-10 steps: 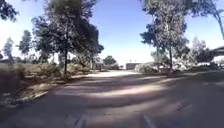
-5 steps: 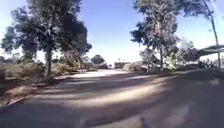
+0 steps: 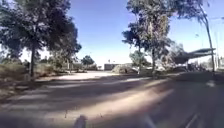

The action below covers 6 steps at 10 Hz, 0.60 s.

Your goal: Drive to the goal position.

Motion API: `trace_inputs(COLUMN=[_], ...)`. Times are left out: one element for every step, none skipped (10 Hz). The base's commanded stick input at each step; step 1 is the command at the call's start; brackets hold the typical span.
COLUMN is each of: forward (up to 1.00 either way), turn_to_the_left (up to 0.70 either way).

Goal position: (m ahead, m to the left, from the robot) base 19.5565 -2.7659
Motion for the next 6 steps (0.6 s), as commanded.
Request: trace_inputs(forward=[1.0,1.0,1.0,1.0,1.0,1.0], turn_to_the_left=[0.0,0.0,0.0,0.0,0.0,0.0])
